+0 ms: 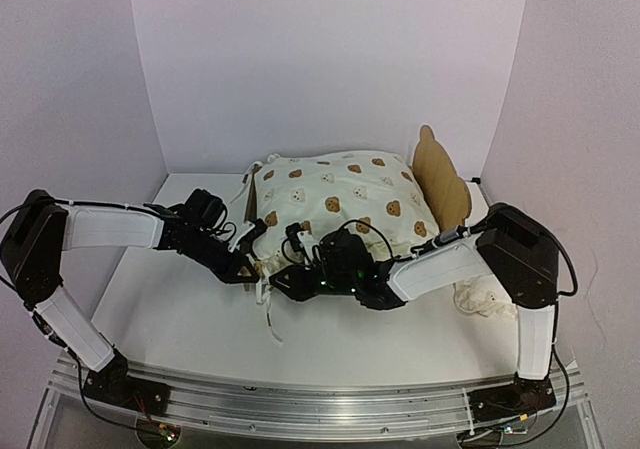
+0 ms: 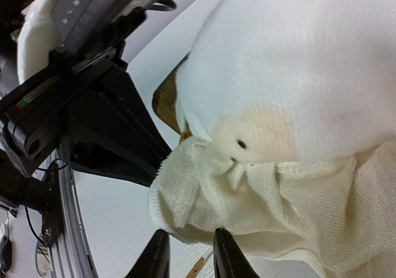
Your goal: Set up the pet bed
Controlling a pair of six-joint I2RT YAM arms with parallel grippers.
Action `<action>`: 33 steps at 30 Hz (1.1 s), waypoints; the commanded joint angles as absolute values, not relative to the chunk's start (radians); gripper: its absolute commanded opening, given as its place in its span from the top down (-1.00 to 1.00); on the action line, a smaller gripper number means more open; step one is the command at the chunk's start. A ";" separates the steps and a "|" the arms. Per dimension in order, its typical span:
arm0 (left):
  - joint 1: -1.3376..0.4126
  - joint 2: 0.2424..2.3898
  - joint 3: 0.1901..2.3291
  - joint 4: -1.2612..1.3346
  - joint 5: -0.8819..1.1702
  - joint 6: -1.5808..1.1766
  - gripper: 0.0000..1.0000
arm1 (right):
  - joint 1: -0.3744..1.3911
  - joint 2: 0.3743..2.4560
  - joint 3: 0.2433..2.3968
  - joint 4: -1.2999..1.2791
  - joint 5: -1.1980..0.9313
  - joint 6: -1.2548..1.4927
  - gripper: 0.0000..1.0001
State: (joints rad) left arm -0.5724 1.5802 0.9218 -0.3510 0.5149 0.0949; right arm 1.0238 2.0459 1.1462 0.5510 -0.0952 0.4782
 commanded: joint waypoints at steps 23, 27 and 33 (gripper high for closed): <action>-0.572 1.520 0.748 -0.195 0.501 -0.149 1.00 | 1.153 2.224 1.265 0.555 0.381 0.481 0.42; -0.571 1.519 0.743 -0.183 0.489 -0.142 1.00 | 1.152 2.238 1.301 0.565 0.377 0.431 0.45; -0.572 1.519 0.730 -0.167 0.484 -0.140 1.00 | 1.152 2.215 1.297 0.578 0.382 0.395 0.43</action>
State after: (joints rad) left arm -0.5724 1.5519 0.7372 -0.2097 0.4938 -0.1329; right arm 1.1503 2.2364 1.2738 0.5388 0.3468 0.4425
